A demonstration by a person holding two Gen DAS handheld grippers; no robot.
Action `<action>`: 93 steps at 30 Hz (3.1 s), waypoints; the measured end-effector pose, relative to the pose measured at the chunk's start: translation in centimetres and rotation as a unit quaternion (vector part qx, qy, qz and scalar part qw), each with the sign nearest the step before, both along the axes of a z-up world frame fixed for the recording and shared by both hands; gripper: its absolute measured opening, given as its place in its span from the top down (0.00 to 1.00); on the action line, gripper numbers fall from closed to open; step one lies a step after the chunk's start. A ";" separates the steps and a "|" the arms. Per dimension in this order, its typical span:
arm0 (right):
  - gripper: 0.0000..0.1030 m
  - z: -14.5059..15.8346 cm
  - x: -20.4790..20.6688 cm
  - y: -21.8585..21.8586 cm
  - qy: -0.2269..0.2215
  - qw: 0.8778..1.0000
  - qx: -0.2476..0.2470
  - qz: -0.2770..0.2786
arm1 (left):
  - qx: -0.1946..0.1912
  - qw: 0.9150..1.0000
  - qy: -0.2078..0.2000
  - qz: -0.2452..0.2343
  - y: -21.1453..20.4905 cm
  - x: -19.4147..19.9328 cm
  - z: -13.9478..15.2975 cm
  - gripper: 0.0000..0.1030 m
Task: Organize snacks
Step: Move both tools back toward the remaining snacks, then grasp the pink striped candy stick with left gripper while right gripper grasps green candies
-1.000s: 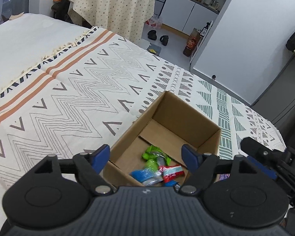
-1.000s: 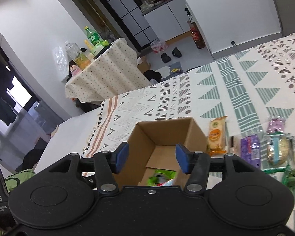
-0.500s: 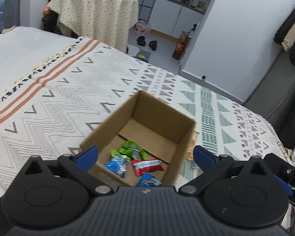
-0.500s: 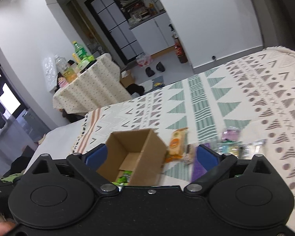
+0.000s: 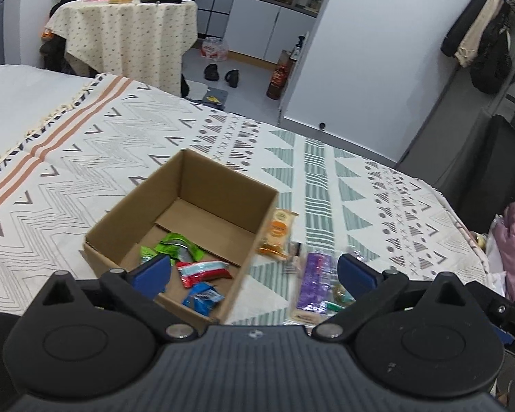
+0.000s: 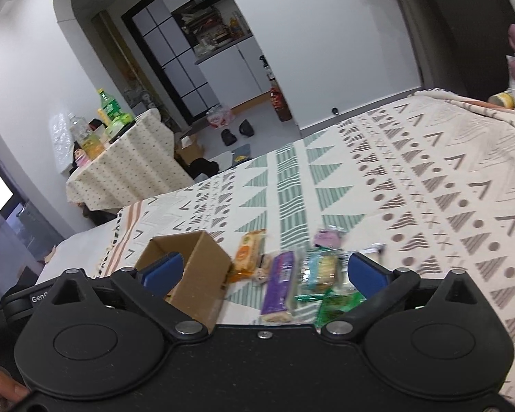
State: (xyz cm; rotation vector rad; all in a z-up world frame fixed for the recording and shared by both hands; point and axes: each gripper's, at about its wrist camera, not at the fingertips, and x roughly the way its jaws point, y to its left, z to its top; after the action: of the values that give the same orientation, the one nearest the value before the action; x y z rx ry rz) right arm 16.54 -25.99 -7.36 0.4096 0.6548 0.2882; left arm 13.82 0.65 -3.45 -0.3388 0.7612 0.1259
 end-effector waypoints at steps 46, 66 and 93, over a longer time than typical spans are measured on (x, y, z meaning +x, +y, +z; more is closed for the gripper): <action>0.27 -9.3 2.6 -6.3 0.141 0.989 0.032 -0.030 | -0.021 0.991 0.110 -0.078 -9.5 4.5 -10.8 0.31; 0.32 -13.4 7.9 -2.5 0.190 0.980 0.050 -0.019 | -0.017 0.986 0.150 -0.070 -10.3 6.9 -15.0 0.53; 0.72 -11.2 6.8 -1.0 0.140 0.989 0.039 -0.004 | 0.008 0.995 0.097 -0.022 -6.5 4.0 -8.8 0.55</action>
State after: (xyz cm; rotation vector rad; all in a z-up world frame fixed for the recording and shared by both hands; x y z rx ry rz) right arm 23.33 -27.00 -18.55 0.5323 0.9187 0.2513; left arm 17.85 -5.88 -12.20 -0.2973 0.9582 0.1239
